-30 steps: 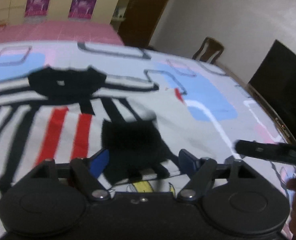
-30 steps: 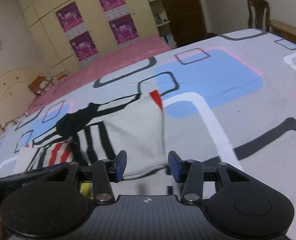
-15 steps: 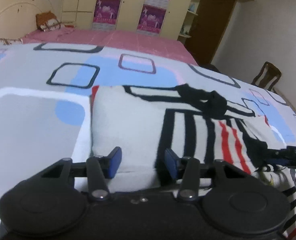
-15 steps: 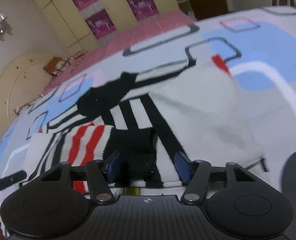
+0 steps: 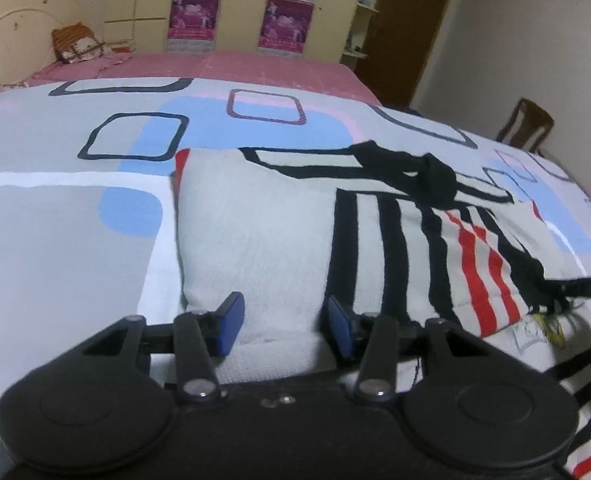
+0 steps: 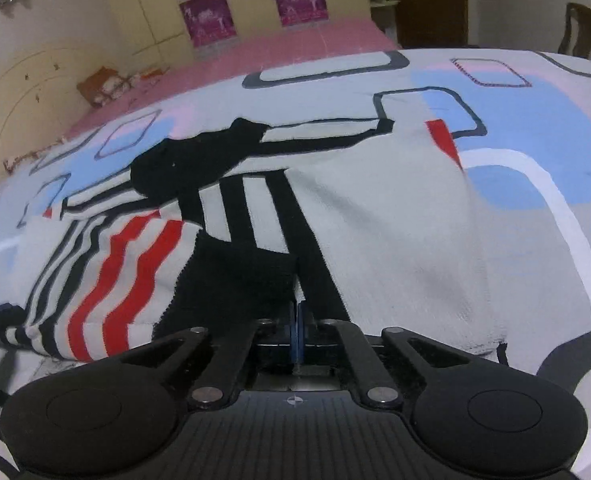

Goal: Fold small clothes
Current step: 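Fold the held sleeve across the sweater body with the left tool, then release the sleeve and press the folded side flat with the left tool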

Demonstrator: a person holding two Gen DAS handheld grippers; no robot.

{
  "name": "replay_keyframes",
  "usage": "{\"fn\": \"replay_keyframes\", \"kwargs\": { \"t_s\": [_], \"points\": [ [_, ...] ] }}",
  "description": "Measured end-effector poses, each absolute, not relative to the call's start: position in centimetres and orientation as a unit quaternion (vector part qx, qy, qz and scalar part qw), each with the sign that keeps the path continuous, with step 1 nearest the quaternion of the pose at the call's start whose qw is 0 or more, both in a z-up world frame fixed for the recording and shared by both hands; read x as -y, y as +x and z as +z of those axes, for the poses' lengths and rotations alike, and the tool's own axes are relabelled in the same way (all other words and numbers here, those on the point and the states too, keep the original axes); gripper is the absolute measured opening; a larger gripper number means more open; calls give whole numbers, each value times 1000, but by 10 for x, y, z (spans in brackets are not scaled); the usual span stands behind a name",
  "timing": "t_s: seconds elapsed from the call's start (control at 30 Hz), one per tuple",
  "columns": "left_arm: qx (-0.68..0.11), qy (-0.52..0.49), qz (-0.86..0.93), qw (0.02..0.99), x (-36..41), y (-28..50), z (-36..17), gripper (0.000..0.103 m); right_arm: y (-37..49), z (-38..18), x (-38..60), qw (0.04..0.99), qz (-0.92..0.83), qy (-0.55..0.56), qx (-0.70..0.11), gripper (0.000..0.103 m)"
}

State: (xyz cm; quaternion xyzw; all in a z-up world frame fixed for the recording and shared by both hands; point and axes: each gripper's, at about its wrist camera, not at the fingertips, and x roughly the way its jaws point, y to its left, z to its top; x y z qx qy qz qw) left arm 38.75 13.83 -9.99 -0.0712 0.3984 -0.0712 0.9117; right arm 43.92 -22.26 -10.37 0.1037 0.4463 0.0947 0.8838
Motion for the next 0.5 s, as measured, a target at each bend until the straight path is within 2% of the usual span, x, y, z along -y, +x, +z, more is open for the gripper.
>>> {"fn": "replay_keyframes", "kwargs": {
  "t_s": [0.17, 0.23, 0.4, 0.5],
  "points": [
    [-381, -64, -82, 919, -146, 413, -84, 47, 438, -71, 219, 916, 78, 90, -383, 1],
    [-378, -52, -83, 921, -148, 436, -82, 47, 455, -71, 202, 912, 98, 77, -391, 1],
    [-412, -30, -84, 907, -157, 494, -110, 59, 495, -107, 171, 891, 94, 12, -443, 1],
    [-404, -50, -85, 909, -163, 489, -100, 56, 493, -98, 177, 897, 74, 21, -435, 1]
  ]
}}
